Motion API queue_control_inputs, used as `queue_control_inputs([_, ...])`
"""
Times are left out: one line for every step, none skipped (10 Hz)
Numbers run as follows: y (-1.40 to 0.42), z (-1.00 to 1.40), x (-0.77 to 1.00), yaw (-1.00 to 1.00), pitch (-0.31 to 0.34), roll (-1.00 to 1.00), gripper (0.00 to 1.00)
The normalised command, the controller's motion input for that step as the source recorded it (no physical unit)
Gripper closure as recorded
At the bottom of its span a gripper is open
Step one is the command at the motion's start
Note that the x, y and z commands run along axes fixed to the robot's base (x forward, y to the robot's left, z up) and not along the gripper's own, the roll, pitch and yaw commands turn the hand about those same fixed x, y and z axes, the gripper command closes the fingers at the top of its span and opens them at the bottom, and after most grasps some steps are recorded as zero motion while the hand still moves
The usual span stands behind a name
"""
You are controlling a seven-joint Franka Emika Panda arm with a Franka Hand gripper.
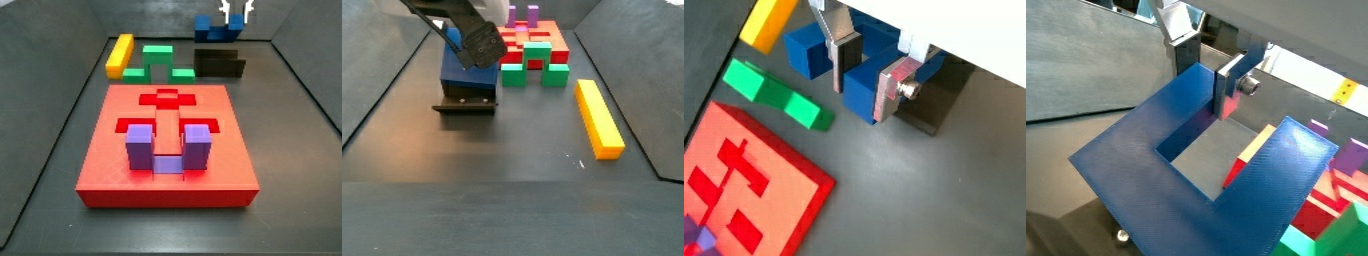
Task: Pick up the blue object. Move up. Place the blue object on the fixture. Regrasp the blue object. Move to above the board. Insert the blue object.
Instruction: Place the blue object on the fixture.
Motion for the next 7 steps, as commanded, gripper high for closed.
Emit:
queue_control_inputs([0.0, -0.36, 0.41, 0.0, 0.0, -0.09, 1.0])
queue_control_inputs([0.0, -0.43, 0.25, 0.22, 0.0, -0.1, 1.0])
queue_control_inputs([0.0, -0.22, 0.45, 0.22, 0.097, -0.23, 1.0])
queue_control_inputs([0.0, -0.03, 0.4, 0.05, 0.097, -0.28, 1.0])
queue_control_inputs([0.0, -0.03, 0.4, 0.02, 0.009, -0.32, 1.0])
queue_control_inputs([0.0, -0.12, 0.37, 0.01, 0.0, -0.25, 1.0])
queue_control_inputs([0.05, -0.22, 0.28, 0.02, 0.0, -0.18, 1.0])
